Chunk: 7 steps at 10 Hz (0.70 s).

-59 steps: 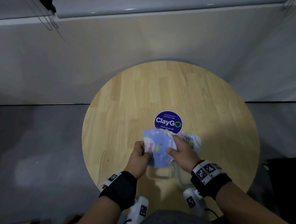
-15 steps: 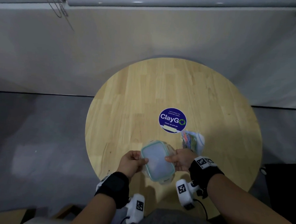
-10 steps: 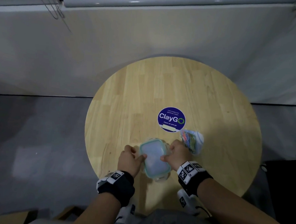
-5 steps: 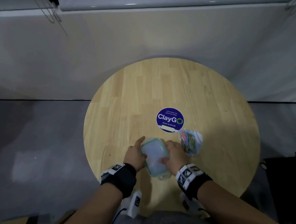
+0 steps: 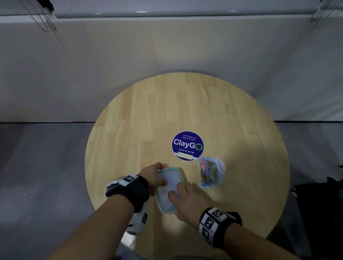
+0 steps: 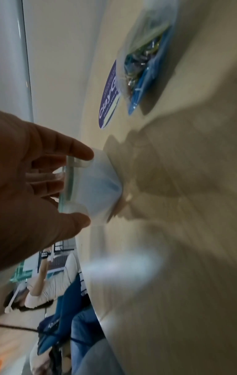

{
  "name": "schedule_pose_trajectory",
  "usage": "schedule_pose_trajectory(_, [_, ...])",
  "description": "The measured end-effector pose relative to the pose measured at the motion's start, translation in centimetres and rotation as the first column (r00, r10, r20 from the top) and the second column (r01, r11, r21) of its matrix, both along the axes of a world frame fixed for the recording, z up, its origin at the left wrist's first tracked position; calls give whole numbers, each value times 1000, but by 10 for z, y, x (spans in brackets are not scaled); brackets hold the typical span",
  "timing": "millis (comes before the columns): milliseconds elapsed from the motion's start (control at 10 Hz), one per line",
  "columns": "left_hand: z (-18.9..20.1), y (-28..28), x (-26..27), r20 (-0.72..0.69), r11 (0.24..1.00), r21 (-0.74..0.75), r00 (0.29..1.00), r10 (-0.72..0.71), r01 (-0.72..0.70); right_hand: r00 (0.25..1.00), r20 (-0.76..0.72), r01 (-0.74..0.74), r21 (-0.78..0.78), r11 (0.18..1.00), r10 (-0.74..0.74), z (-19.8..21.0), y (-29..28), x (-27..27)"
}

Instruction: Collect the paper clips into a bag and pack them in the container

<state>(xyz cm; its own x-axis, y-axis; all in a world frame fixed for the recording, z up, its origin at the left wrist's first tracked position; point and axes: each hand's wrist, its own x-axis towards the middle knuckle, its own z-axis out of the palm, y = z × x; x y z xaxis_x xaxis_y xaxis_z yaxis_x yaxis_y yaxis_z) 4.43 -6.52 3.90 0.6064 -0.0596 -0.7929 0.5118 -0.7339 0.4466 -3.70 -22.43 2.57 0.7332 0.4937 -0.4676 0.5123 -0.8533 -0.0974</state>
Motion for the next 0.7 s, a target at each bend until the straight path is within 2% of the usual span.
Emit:
schedule_pose_trajectory(100, [-1,-2,4,2,999,22,999,-47,47,994,100,-52,-16,999,53,-15,4,0])
schedule_pose_trajectory(200, [-5,-5,6,120,994,81,990,-79,70,994,108,-29,73,997,21,0,-1,14])
schedule_pose_trajectory(300, [-6,-10,9,333,992,127,941,-60,19,996,13,85,198,977,-90,18,-24,45])
schedule_pose_trajectory(400, [-6,-14,15,448,997,80,894,-24,-14,850,-24,511,281,812,-527,19,-66,60])
schedule_pose_trajectory(500, [-8,-16,15,467,998,63,882,-55,28,676,-132,736,153,659,-725,-2,-90,50])
schedule_pose_trajectory(600, [-11,-17,16,495,996,24,865,-82,81,680,-236,731,295,616,-694,-25,-86,45])
schedule_pose_trajectory(700, [-18,-9,7,507,999,-51,861,28,-2,655,-299,752,352,557,-694,-25,-83,47])
